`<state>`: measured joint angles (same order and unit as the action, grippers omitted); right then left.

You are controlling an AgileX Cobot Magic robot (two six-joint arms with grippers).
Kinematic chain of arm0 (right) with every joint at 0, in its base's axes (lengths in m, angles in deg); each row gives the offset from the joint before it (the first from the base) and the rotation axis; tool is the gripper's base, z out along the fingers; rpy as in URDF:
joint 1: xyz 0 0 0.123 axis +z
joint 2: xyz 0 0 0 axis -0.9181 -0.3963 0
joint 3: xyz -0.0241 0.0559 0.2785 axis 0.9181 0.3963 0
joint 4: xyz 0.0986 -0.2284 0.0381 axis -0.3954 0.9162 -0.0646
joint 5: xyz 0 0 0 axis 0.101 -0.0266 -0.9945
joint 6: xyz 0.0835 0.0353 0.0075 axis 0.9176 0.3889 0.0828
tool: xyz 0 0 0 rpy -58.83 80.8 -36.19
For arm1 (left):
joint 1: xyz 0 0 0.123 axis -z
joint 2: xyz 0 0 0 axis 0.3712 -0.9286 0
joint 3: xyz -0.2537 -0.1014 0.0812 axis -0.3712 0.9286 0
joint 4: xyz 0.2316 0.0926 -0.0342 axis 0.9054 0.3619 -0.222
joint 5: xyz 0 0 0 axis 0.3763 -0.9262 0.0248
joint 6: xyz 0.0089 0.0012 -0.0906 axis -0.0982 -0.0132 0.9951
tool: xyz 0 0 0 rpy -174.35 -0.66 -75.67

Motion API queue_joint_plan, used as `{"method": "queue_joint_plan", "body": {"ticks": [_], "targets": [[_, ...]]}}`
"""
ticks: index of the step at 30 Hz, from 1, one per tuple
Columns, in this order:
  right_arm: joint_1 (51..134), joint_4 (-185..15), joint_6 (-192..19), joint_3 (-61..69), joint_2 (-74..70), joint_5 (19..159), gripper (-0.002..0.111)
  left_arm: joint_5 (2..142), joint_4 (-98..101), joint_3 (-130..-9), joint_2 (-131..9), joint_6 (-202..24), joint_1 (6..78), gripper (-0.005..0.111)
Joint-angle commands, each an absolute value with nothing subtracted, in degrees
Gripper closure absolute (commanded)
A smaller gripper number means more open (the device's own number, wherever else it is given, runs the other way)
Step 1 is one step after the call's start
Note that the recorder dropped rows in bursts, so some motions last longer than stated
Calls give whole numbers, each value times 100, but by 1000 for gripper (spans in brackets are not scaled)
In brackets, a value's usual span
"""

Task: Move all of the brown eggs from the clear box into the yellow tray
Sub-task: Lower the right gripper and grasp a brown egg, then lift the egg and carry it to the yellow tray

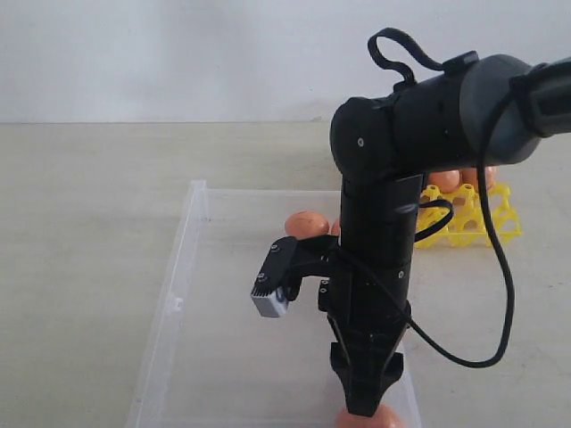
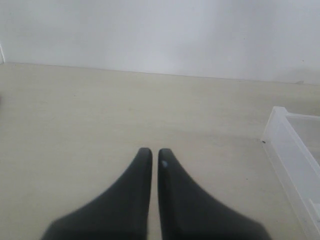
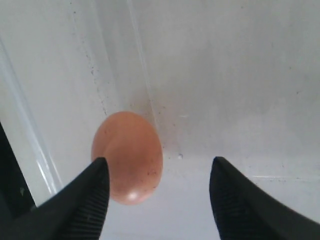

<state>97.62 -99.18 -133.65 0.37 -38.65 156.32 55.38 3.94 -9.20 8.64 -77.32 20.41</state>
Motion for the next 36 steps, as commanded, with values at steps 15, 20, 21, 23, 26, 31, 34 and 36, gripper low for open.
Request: {"method": "queue_joint_plan", "body": {"ticks": [15,20,21,23,26,31,34,36], "targets": [[9745,-10318,-13428,54,-4250,15879,56,5578,380,-906,877,-7745,2021,103],[9745,-10272,-13428,54,-4424,15850,56,5578,380,-906,877,-7745,2021,103],[9745,-10246,-13428,54,-4456,15828,56,5578,380,-906,877,-7745,2021,103],[9745,-10232,-13412,54,-4482,15785,56,5578,380,-906,877,-7745,2021,103],[9745,-10232,-13412,54,-4482,15769,67,5578,380,-906,877,-7745,2021,103],[9745,-10207,-13394,54,-4482,15769,108,5578,380,-906,877,-7745,2021,103],[9745,-10197,-13394,54,-4482,15769,108,5578,380,-906,877,-7745,2021,103],[9745,-10197,-13379,-7,-4460,15756,108,5578,380,-906,877,-7745,2021,103]]}}
